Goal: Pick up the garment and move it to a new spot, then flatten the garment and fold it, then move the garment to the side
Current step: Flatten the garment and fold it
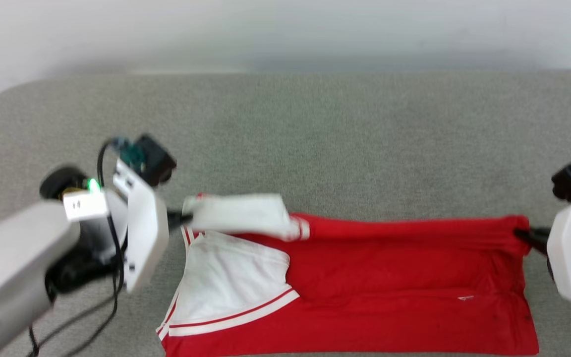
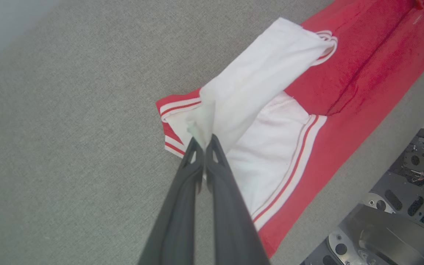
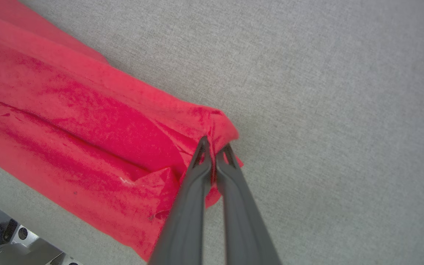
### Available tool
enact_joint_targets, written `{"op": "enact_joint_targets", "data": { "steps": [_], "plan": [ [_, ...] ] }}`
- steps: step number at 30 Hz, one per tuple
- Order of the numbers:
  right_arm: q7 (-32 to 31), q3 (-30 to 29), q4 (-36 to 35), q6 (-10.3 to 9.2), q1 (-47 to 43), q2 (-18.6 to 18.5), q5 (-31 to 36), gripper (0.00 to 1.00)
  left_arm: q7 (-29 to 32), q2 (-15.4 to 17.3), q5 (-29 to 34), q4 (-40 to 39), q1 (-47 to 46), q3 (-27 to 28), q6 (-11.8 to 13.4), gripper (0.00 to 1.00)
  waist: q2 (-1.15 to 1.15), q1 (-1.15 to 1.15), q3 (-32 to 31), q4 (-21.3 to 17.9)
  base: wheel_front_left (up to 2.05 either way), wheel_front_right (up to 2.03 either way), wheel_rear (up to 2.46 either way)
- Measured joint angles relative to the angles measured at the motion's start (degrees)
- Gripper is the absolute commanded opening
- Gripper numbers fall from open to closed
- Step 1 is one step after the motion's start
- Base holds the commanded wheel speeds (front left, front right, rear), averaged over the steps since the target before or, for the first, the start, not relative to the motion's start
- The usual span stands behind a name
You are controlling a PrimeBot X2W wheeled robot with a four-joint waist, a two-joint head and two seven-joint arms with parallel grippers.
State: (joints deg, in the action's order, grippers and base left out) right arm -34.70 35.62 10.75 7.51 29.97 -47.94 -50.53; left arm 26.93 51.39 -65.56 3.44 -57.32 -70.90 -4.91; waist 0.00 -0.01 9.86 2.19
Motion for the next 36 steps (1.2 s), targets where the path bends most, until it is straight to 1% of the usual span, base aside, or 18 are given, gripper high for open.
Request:
{"op": "enact_joint_targets", "data": {
  "steps": [4, 9, 13, 16, 19, 20, 21, 23, 25, 29, 31, 33, 36],
  "plan": [
    [2.04, -0.8, -1.51, 0.0, -5.49, -1.02, -0.64, 0.0, -1.29, 2.34, -0.34, -3.49, 5.99, -0.91, 1.83, 0.0, 0.0, 0.0, -2.52, 0.14, 0.0, 0.0, 0.0],
    [4.04, -1.91, -2.23, 0.0, -12.39, -1.3, -1.13, 0.0, -3.27, 3.23, -1.09, -5.38, 13.63, -1.53, 4.13, 0.0, 0.0, -0.01, -3.44, 0.34, 0.0, 0.0, 0.0],
    [5.26, -3.16, -2.18, 0.0, -15.95, -0.34, -1.14, 0.0, -4.0, 2.49, -0.83, -4.72, 18.44, -2.01, 4.97, 0.0, 0.0, 0.0, -2.58, 0.3, 0.0, 0.0, 0.0],
    [5.49, -3.14, -1.49, 0.0, -17.3, 0.41, 0.19, 0.0, -4.7, 1.68, -0.91, -2.66, 20.47, -2.11, 4.98, 0.0, 0.0, 0.0, -1.63, 0.12, 0.0, 0.0, 0.0],
    [6.38, -3.33, -0.4, 0.0, -17.64, 2.09, 0.79, 0.0, -5.86, 0.2, -1.15, -0.18, 22.07, -2.23, 4.81, 0.0, 0.0, 0.0, -0.84, -0.16, 0.0, 0.0, 0.0],
    [6.8, -3.6, 0.13, 0.0, -17.64, 2.61, 0.94, 0.35, -6.56, -0.23, -1.14, 0.62, 22.26, -2.23, 4.82, 0.29, 0.0, 0.01, -0.7, -0.26, 0.0, 0.0, 0.0],
    [7.42, -3.94, 0.55, 0.0, -17.64, 3.05, 1.3, 1.0, -7.31, -0.55, -1.14, 1.16, 22.38, -2.07, 4.82, 1.0, 0.0, 0.01, -0.66, -0.37, 0.0, 0.0, 0.0],
    [8.5, -4.34, 0.56, 0.0, -17.63, 3.36, 2.03, 1.0, -9.49, -1.01, -0.7, 1.86, 22.46, -1.29, 4.99, 1.0, 0.0, 0.01, -0.82, -0.45, 0.0, 0.0, 0.0],
    [9.75, -5.06, -0.26, 0.0, -17.63, 3.5, 2.22, 1.0, -11.35, -0.74, -0.03, 1.86, 22.52, -0.81, 5.49, 1.0, 0.0, 0.01, -1.29, -0.53, 0.0, 0.0, 0.0],
    [12.03, -7.77, -3.58, 0.0, -18.48, 2.52, 2.11, 1.0, -16.8, 0.68, 1.15, -0.33, 23.27, 1.23, 7.82, 1.0, 0.0, 0.01, -2.77, -0.62, 0.0, 0.0, 0.0],
    [13.32, -10.2, -5.27, 0.0, -19.68, 1.81, 1.98, 1.0, -20.54, 1.21, 2.47, -1.46, 23.76, 2.71, 10.49, 1.0, 0.0, 0.01, -3.5, -0.57, 0.0, 0.0, 0.0],
    [14.08, -13.07, -6.6, -0.01, -20.73, 1.15, 1.49, 1.0, -24.66, 1.88, 3.78, -2.2, 24.44, 4.24, 13.73, 1.0, 0.0, 0.01, -4.0, -0.52, 0.0, 0.0, 0.0],
    [15.02, -17.98, -7.03, 0.0, -22.13, 1.04, 1.04, 1.0, -31.36, 1.66, 5.09, -2.72, 25.68, 6.82, 18.67, 1.0, 0.0, 0.01, -4.31, -0.36, 0.0, 0.0, 0.0]
  ]
}}
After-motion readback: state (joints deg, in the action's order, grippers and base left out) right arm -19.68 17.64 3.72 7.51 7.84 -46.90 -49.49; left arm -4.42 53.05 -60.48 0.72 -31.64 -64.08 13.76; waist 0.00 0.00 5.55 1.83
